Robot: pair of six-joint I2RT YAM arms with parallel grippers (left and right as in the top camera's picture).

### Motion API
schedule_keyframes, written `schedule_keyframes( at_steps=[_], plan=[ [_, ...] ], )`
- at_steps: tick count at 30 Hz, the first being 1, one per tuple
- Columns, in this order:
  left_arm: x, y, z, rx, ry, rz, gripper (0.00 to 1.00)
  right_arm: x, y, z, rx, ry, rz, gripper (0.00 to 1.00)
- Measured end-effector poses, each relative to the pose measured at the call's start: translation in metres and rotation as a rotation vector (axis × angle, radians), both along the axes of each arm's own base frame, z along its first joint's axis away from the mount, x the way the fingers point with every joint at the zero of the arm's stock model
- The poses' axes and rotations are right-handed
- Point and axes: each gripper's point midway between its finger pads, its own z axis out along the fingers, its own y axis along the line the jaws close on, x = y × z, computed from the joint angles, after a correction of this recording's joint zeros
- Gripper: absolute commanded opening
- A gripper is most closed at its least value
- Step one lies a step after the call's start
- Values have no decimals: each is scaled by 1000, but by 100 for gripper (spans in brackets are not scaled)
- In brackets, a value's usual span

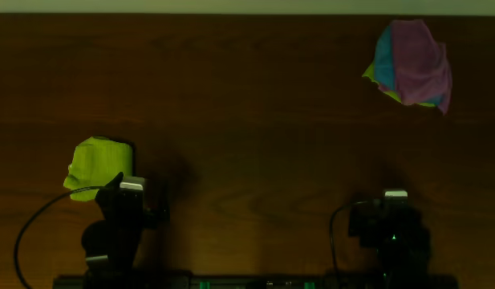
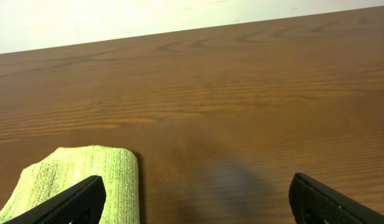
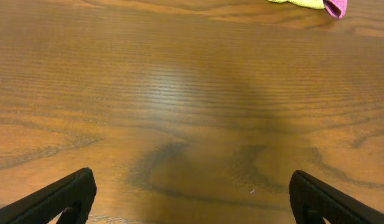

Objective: Fold the cloth

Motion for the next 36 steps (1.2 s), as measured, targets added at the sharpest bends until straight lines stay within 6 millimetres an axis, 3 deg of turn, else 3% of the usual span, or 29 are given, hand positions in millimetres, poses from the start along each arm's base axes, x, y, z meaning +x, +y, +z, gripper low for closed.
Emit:
schedule_keyframes(
  at_steps=[36],
  plan=[
    [0,0,0,0,0,0,95,-1,-3,6,48,46,-57,99]
  ],
)
